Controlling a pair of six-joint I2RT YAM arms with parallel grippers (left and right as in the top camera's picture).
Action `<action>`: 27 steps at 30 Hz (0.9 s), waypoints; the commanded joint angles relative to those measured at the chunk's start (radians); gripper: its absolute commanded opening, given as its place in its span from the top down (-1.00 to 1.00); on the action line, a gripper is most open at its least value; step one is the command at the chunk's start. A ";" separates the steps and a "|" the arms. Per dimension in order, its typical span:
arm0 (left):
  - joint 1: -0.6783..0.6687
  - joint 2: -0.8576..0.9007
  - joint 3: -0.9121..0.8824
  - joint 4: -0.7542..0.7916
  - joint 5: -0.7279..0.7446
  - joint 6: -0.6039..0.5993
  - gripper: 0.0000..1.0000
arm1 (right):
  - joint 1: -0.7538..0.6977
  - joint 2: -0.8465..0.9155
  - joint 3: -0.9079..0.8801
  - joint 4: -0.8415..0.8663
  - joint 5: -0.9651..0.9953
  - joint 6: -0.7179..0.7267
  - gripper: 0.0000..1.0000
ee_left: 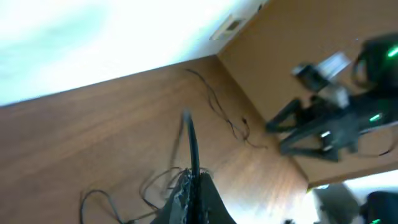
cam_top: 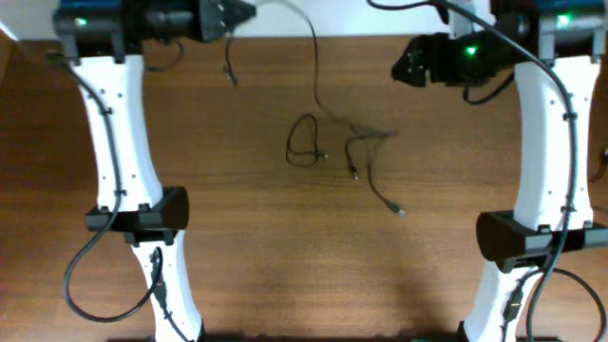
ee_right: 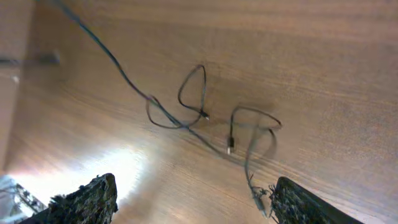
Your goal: Untangle cables
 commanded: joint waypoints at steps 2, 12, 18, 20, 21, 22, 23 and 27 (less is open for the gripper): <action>0.039 -0.017 0.011 0.305 0.177 -0.402 1.00 | 0.057 0.042 -0.012 -0.003 0.049 0.013 -0.63; 0.039 -0.016 0.011 1.518 0.270 -1.432 1.00 | 0.163 0.119 -0.012 0.081 0.040 0.010 -0.62; 0.039 -0.016 0.011 1.517 0.009 -1.827 1.00 | 0.163 0.119 -0.012 0.127 -0.017 -0.003 -0.52; 0.039 -0.017 0.011 1.517 0.004 -1.827 1.00 | 0.171 0.119 -0.012 0.237 -0.260 -0.111 -0.45; 0.039 -0.017 0.011 1.517 0.004 -1.827 1.00 | 0.189 0.119 -0.012 0.284 -0.260 -0.111 -0.46; 0.039 -0.016 0.011 1.517 0.001 -1.827 1.00 | 0.218 0.121 -0.012 0.327 -0.258 -0.112 -0.45; 0.039 -0.017 0.011 1.517 -0.003 -1.827 1.00 | 0.262 0.126 -0.012 0.388 -0.225 -0.111 -0.42; 0.039 -0.017 0.011 1.517 -0.002 -1.876 1.00 | 0.340 0.234 -0.012 0.455 -0.187 -0.069 -0.14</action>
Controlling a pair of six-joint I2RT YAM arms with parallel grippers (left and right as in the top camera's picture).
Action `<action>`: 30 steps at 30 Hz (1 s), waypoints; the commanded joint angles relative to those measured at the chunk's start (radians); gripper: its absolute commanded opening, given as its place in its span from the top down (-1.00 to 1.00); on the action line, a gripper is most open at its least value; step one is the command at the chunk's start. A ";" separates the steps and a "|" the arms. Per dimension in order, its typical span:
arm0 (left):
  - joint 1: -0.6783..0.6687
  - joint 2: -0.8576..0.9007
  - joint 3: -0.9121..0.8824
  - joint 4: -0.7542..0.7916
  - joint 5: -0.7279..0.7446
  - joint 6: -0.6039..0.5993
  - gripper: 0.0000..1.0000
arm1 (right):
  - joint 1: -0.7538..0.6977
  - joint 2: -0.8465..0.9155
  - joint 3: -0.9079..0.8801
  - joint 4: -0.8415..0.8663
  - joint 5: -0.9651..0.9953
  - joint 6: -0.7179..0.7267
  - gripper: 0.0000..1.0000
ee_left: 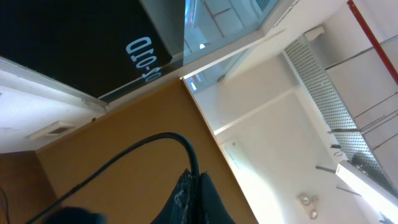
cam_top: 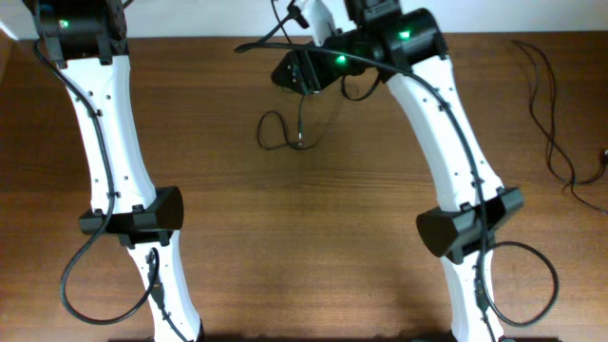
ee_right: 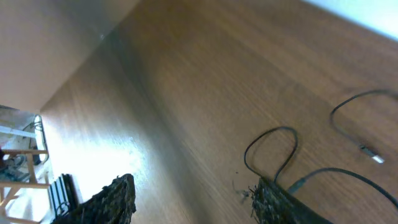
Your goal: Untangle cables
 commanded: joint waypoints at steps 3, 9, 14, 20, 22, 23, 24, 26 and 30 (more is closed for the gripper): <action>0.046 -0.010 0.006 -0.005 0.008 0.174 1.00 | -0.048 0.044 0.000 -0.024 0.021 0.098 0.92; -0.021 -0.009 0.002 -1.461 -0.294 1.582 1.00 | -0.224 -0.175 0.000 -0.284 0.039 0.212 0.92; -0.333 0.076 -0.002 -1.719 -0.478 1.820 1.00 | -0.195 -0.287 -0.011 -0.463 0.202 0.223 0.92; -0.444 0.172 -0.005 -1.779 -0.477 1.967 1.00 | -0.073 -0.621 -0.758 -0.257 0.569 0.519 0.92; -0.496 0.195 -0.063 -1.779 -0.425 1.968 1.00 | -0.147 -0.619 -0.966 -0.064 0.442 0.536 0.92; -0.506 0.196 -0.085 -1.776 -0.425 1.967 1.00 | -0.187 -0.619 -1.012 -0.019 0.400 0.541 0.92; -0.517 0.196 -0.113 -1.769 -0.424 1.967 1.00 | -0.244 -0.619 -1.068 0.021 0.364 0.569 0.92; -0.555 0.196 -0.229 -1.724 -0.352 1.967 1.00 | -0.339 -0.619 -1.150 0.092 0.277 0.570 0.92; -0.658 0.196 -0.539 -1.551 -0.294 1.936 0.48 | -0.433 -0.619 -1.167 0.161 0.272 0.595 0.11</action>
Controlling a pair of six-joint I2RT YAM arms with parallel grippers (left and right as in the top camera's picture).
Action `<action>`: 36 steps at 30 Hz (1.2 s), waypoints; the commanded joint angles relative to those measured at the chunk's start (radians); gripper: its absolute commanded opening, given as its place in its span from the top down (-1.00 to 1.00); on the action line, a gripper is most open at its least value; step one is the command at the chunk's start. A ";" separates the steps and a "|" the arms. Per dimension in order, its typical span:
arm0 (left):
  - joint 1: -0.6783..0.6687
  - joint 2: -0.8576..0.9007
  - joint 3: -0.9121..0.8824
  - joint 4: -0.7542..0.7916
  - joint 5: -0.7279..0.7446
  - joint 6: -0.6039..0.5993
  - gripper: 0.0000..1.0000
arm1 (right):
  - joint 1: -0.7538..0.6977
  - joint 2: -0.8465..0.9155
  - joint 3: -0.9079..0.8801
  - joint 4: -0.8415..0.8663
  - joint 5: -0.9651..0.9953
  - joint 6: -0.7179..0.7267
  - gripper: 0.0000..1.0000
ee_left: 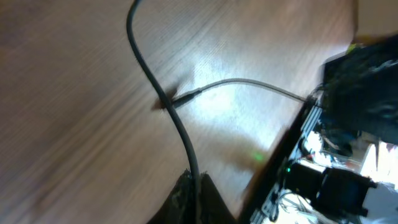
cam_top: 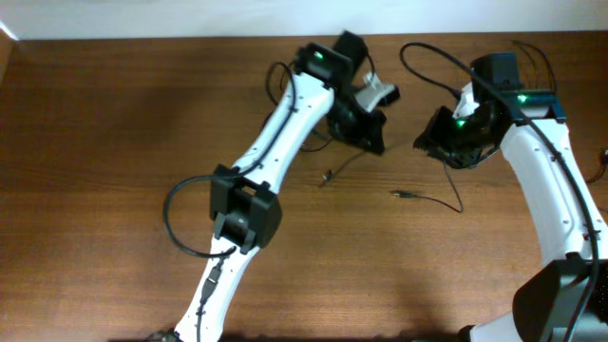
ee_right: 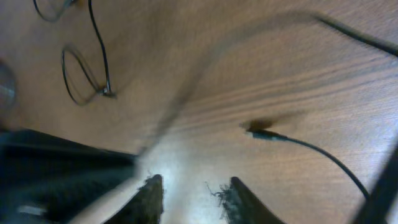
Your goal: Untangle cables
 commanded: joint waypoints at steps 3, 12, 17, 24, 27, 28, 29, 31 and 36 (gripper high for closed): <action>-0.056 0.005 -0.117 0.048 -0.087 -0.056 -0.99 | -0.079 -0.011 -0.005 0.024 -0.012 -0.002 -0.31; -0.053 0.001 -0.021 0.003 -0.556 -0.193 -0.99 | -0.077 0.017 -0.005 0.016 -0.001 -0.003 -0.71; -0.050 -0.002 0.031 -0.085 -1.076 -0.459 -0.99 | -0.077 0.017 -0.005 0.008 -0.001 -0.031 -0.71; 0.389 -0.039 0.554 -0.189 -0.913 -0.454 -0.99 | 0.283 0.017 -0.004 0.197 0.001 -0.058 -0.70; 0.554 -0.039 0.550 -0.189 -0.784 -0.453 -0.99 | 0.483 0.090 -0.004 0.288 0.090 0.069 -0.50; 0.565 -0.039 0.550 -0.189 -0.782 -0.453 -0.99 | 0.512 0.134 -0.004 0.318 0.087 0.094 -0.46; 0.566 -0.039 0.550 -0.189 -0.782 -0.453 -0.99 | 0.544 0.176 -0.004 0.367 0.082 0.108 -0.43; 0.566 -0.039 0.549 -0.189 -0.782 -0.453 -0.99 | 0.612 0.256 -0.004 0.452 0.142 0.169 -0.31; 0.565 -0.039 0.549 -0.189 -0.777 -0.454 -0.99 | 0.618 0.315 -0.004 0.467 0.209 0.177 0.24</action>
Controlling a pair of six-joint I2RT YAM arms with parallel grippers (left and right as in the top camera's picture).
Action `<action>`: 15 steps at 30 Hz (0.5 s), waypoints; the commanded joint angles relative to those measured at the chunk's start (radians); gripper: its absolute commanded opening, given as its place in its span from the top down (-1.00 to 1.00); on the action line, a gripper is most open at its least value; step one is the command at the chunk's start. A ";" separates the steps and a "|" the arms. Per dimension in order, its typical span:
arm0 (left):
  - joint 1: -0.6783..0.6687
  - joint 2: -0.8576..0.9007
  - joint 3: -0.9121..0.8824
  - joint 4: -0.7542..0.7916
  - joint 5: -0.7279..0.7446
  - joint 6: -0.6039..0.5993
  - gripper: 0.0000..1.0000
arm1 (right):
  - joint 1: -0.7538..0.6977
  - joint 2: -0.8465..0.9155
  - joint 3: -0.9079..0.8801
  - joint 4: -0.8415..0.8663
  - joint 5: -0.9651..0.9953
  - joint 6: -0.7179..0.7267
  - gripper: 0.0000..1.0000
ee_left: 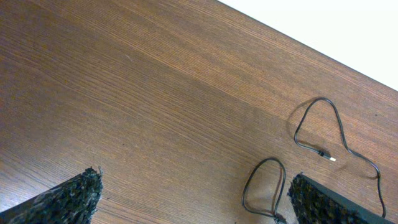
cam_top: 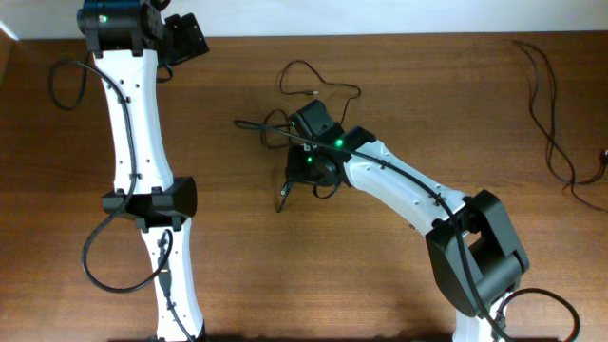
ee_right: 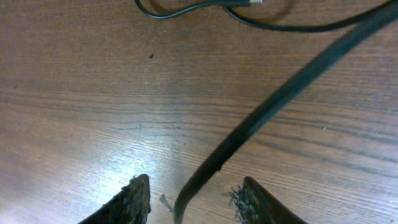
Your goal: Untangle cables
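Observation:
Thin black cables (cam_top: 290,136) lie tangled mid-table in the overhead view, with one plug end (cam_top: 281,202) trailing toward the front. My right gripper (cam_top: 306,171) is down at this tangle. In the right wrist view it (ee_right: 196,196) is open, with a black cable (ee_right: 280,96) running between its fingers and a gap on each side; another cable (ee_right: 186,11) lies beyond. My left gripper (cam_top: 185,38) is at the far-left back. It (ee_left: 194,179) is open and holds nothing, and a cable loop (ee_left: 247,190) and a plug end (ee_left: 325,155) lie ahead of it.
Another long black cable (cam_top: 546,85) runs along the table's right side toward its edge. The wooden table (cam_top: 218,266) ends at a white wall at the back. The left arm's upright links (cam_top: 142,204) stand at the left side.
My left gripper was shut on a cable at the table's centre; now it is open and empty at the far-left back. My right gripper went from the right side to the central tangle.
At first the left gripper was shut on a cable at the back, the right open at the back right. Then the right arm reached the back centre. Later the left held a cable mid-table. Now the left is open, and the right straddles a cable.

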 commanded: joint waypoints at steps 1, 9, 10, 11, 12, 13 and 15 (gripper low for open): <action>0.001 -0.015 0.002 -0.001 0.011 0.010 -0.99 | -0.001 0.010 0.006 0.003 0.069 0.001 0.37; 0.001 -0.013 -0.024 -0.001 0.011 0.010 -0.99 | -0.217 -0.097 0.310 -0.622 0.019 -0.425 0.92; 0.001 -0.013 -0.024 -0.001 0.011 0.010 -0.99 | -0.270 -0.097 0.319 -0.690 0.053 -0.499 0.92; 0.001 -0.013 -0.024 -0.001 0.011 0.010 -0.99 | -0.343 -0.094 0.318 -0.777 0.159 -0.524 0.92; 0.001 -0.013 -0.024 -0.001 0.011 0.010 -0.99 | -0.417 -0.094 0.317 -0.843 0.235 -0.524 0.92; 0.001 -0.013 -0.024 -0.001 0.011 0.010 -0.99 | -0.478 -0.094 0.288 -0.874 0.240 -0.524 0.92; 0.001 -0.013 -0.024 -0.001 0.011 0.010 -0.99 | -0.568 -0.093 0.154 -0.874 0.248 -0.485 0.92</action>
